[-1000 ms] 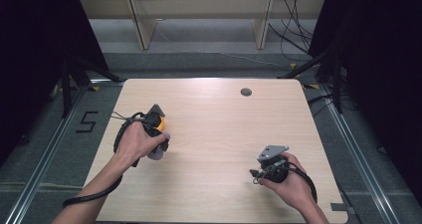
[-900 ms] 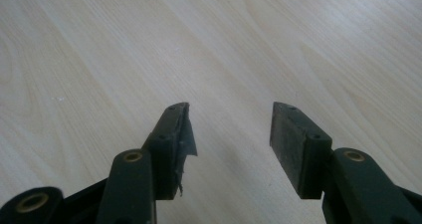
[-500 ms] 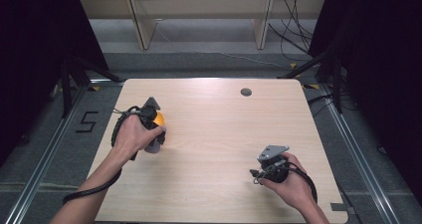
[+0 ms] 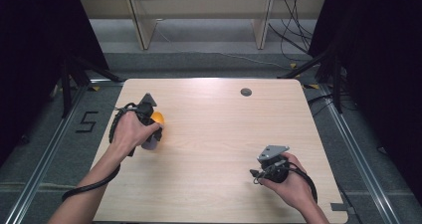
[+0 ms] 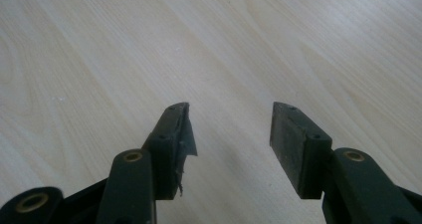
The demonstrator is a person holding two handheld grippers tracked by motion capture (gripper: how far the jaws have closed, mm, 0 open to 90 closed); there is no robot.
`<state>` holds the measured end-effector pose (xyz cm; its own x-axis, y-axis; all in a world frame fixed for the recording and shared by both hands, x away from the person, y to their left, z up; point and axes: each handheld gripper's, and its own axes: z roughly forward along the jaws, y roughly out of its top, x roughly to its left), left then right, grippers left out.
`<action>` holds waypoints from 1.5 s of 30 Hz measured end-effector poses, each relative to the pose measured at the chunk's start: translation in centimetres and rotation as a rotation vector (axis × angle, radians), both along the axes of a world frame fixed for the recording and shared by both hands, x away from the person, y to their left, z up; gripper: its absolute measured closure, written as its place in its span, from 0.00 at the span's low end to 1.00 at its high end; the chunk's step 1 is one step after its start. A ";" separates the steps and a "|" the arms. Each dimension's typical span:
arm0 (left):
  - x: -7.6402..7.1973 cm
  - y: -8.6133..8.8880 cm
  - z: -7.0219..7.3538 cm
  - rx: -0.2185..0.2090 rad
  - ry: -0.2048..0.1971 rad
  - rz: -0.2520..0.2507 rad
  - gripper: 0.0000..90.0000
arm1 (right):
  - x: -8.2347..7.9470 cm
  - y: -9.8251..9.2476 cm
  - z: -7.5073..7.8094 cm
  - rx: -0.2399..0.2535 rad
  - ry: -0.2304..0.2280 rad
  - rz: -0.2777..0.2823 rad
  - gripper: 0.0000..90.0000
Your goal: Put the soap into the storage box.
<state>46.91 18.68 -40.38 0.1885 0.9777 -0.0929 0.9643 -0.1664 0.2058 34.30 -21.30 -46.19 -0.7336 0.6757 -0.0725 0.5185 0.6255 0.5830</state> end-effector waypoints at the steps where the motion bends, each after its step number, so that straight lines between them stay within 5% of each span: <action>1: 0.1 0.1 0.0 -0.001 0.000 0.005 0.54 | 0.0 0.0 0.0 -0.001 0.001 0.004 0.56; 5: 0.2 0.3 -0.1 -0.002 -0.003 0.008 0.54 | 0.0 0.0 0.0 -0.001 -0.001 0.006 0.56; 6: 0.4 0.5 -0.1 0.010 -0.013 -0.026 0.54 | 0.0 0.0 0.0 -0.001 0.001 0.006 0.56; 9: 0.4 0.4 0.0 0.003 -0.006 0.009 0.54 | 0.0 0.0 0.0 0.000 0.001 0.006 0.56; 15: 0.9 0.9 0.3 0.013 -0.027 -0.006 0.54 | 0.0 0.0 0.0 0.002 -0.001 0.005 0.56; 17: 0.9 0.8 0.3 0.001 -0.023 0.032 0.54 | 0.0 0.0 0.0 0.003 -0.002 0.003 0.56; 21: 1.3 1.3 0.5 0.005 -0.023 -0.002 0.54 | -0.1 0.1 0.0 0.011 0.002 -0.008 0.56; 33: 1.8 1.6 0.6 0.004 -0.030 0.010 0.54 | 0.0 0.0 0.0 0.012 -0.026 -0.012 0.55; 45: 2.2 1.9 0.5 0.009 -0.036 0.021 0.54 | 0.0 0.0 0.2 0.007 -0.024 -0.016 0.46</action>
<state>49.13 20.53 -39.86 0.1708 0.9822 -0.0779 0.9596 -0.1479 0.2393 34.32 -21.33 -46.01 -0.7207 0.6881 -0.0846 0.5146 0.6127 0.5998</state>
